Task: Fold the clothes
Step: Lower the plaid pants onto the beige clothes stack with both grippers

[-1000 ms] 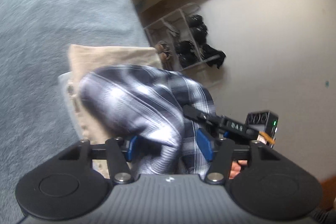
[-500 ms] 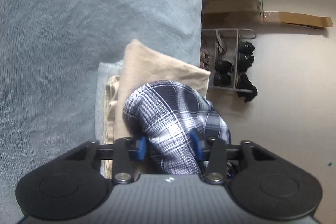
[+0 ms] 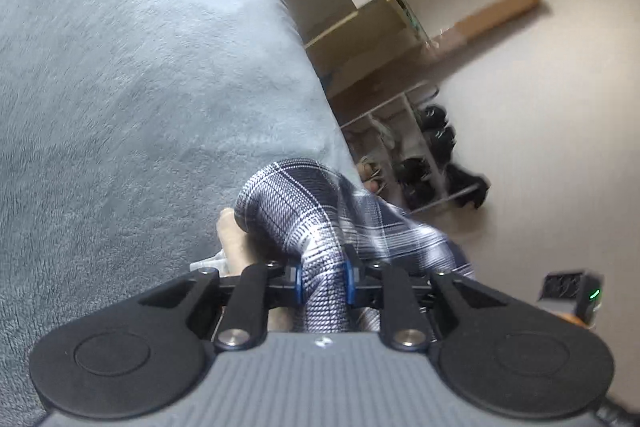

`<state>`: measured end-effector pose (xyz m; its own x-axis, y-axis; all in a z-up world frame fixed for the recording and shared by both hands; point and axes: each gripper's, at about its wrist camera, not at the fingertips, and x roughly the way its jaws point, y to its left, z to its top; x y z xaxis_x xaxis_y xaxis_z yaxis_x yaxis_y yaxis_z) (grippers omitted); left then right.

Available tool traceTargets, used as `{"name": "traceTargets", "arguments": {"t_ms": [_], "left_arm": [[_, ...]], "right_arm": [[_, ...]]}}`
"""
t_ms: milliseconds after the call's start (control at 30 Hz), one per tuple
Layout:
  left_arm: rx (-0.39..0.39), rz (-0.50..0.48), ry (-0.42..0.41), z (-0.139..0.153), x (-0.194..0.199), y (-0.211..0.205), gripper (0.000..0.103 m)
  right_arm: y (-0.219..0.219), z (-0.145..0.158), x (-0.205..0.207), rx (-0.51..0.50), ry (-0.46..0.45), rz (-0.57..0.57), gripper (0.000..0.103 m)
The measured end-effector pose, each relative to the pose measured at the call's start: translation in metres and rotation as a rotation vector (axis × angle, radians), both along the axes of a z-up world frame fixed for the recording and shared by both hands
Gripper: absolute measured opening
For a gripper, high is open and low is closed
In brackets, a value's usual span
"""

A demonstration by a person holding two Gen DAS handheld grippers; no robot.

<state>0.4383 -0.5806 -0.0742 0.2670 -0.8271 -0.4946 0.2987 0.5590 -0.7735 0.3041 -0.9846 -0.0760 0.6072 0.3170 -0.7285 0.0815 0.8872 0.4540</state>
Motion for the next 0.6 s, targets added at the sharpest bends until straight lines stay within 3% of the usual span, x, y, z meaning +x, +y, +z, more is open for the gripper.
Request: {"name": "traceTargets", "arguments": {"t_ms": [100, 133, 167, 233, 267, 367, 600], "left_arm": [[-0.026, -0.003, 0.003, 0.002, 0.0, 0.007, 0.024], [-0.023, -0.009, 0.028, -0.002, 0.001, 0.007, 0.03], [-0.021, -0.014, 0.065, -0.008, 0.002, 0.008, 0.042], [-0.052, -0.015, 0.167, -0.02, 0.004, 0.013, 0.047], [-0.075, -0.015, 0.203, -0.023, 0.005, 0.016, 0.054], [-0.127, -0.035, 0.249, -0.026, 0.005, 0.026, 0.079], [-0.092, -0.166, 0.331, -0.04, -0.032, 0.03, 0.082]], "right_arm": [[0.0, 0.005, -0.002, 0.018, -0.056, -0.001, 0.031], [0.0, 0.005, -0.002, 0.02, -0.061, 0.003, 0.032], [-0.002, 0.001, 0.0, 0.032, -0.038, -0.005, 0.034], [-0.008, -0.007, 0.002, 0.061, 0.002, -0.03, 0.039], [-0.012, -0.01, 0.003, 0.078, 0.019, -0.044, 0.042], [-0.019, -0.006, -0.002, 0.127, 0.035, -0.08, 0.049], [-0.044, -0.004, -0.042, 0.249, 0.096, -0.183, 0.058]]}}
